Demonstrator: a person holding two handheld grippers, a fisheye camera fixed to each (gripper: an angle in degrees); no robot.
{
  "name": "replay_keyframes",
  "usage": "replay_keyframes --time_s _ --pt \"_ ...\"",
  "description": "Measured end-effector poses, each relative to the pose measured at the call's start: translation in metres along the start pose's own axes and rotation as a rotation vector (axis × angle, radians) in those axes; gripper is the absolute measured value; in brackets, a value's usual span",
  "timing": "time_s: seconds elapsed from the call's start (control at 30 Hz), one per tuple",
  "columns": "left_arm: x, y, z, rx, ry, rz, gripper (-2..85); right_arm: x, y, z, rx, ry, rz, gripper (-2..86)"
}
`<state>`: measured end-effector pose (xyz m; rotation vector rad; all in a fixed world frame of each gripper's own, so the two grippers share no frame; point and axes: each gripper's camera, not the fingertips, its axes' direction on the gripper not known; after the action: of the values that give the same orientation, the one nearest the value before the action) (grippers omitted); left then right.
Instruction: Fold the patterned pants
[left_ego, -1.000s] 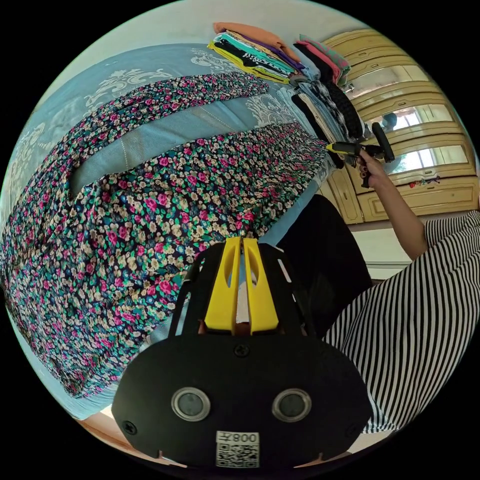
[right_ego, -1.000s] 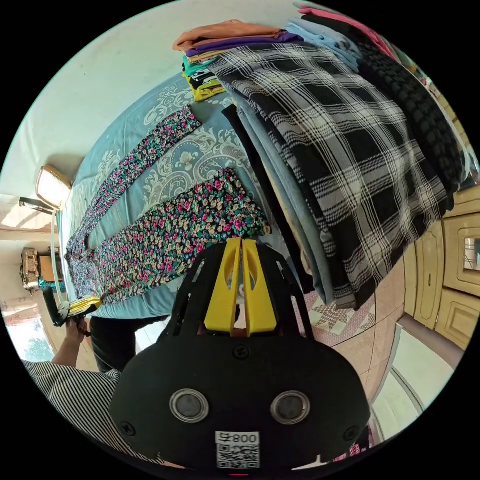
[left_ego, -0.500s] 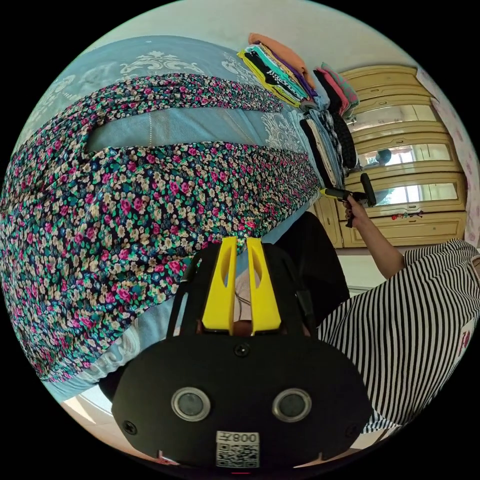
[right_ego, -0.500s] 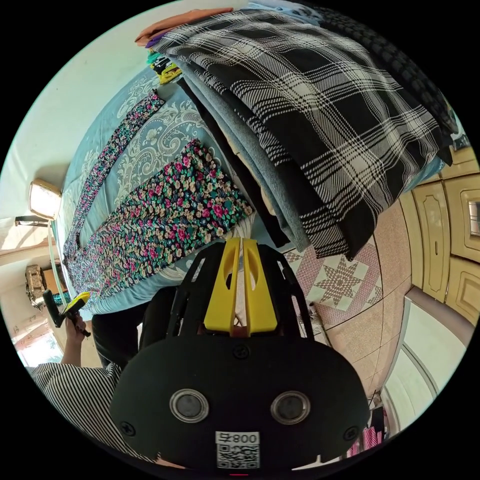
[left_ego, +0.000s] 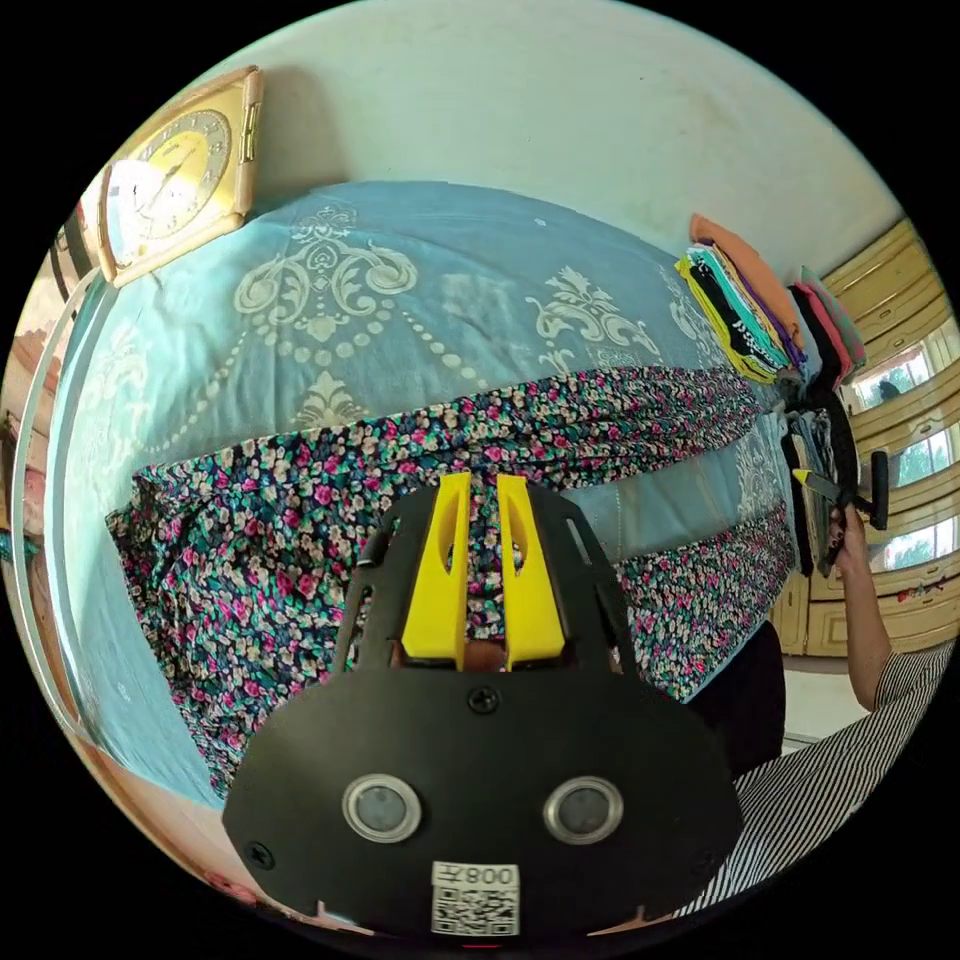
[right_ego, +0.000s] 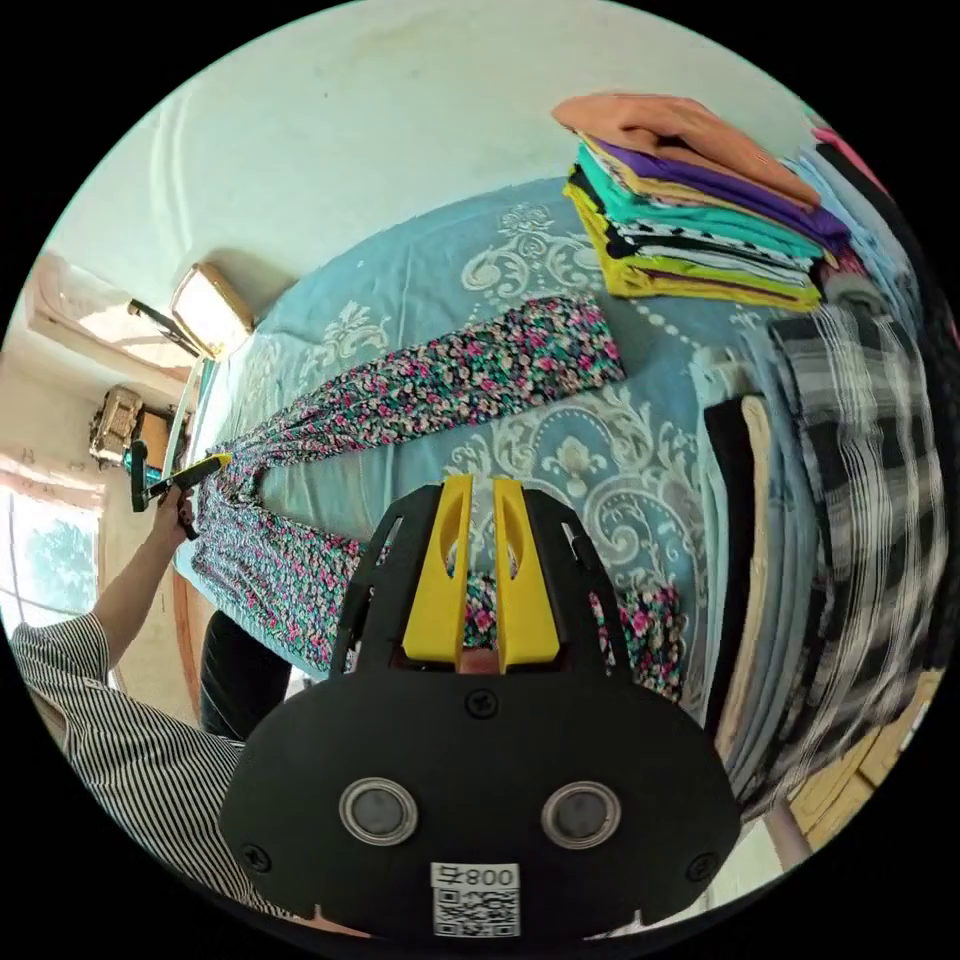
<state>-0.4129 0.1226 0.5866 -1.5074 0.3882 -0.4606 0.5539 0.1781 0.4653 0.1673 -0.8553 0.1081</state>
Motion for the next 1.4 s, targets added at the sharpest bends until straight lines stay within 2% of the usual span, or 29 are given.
replay_keyframes --time_s 0.27,0.43,0.6,0.87,1.0,1.17,1.4 --pt "-0.055 -0.033 -0.018 -0.035 -0.071 -0.06 3.5 -0.166 -0.126 0.105 -0.101 -0.021 -0.494 5.6" --pt "-0.075 -0.043 -0.025 -0.046 -0.054 -0.058 2.4 -0.243 -0.165 0.178 -0.204 0.037 -0.639 4.6" --pt "-0.091 -0.046 -0.049 -0.012 -0.018 -0.04 1.8 -0.268 -0.188 0.217 -0.236 0.086 -0.604 0.4" --pt "-0.118 -0.069 -0.102 0.142 0.043 -0.048 3.7 -0.283 -0.238 0.215 -0.13 0.076 -0.524 0.0" --pt "-0.127 -0.088 -0.109 0.127 0.022 -0.039 4.1 -0.298 -0.256 0.218 -0.116 -0.003 -0.545 1.5" --pt "-0.144 -0.101 -0.106 0.092 0.029 -0.084 3.7 -0.318 -0.262 0.256 -0.239 0.055 -0.598 6.8" --pt "-0.156 -0.102 -0.122 0.123 0.078 -0.092 1.3 -0.331 -0.278 0.261 -0.223 0.097 -0.608 1.0"
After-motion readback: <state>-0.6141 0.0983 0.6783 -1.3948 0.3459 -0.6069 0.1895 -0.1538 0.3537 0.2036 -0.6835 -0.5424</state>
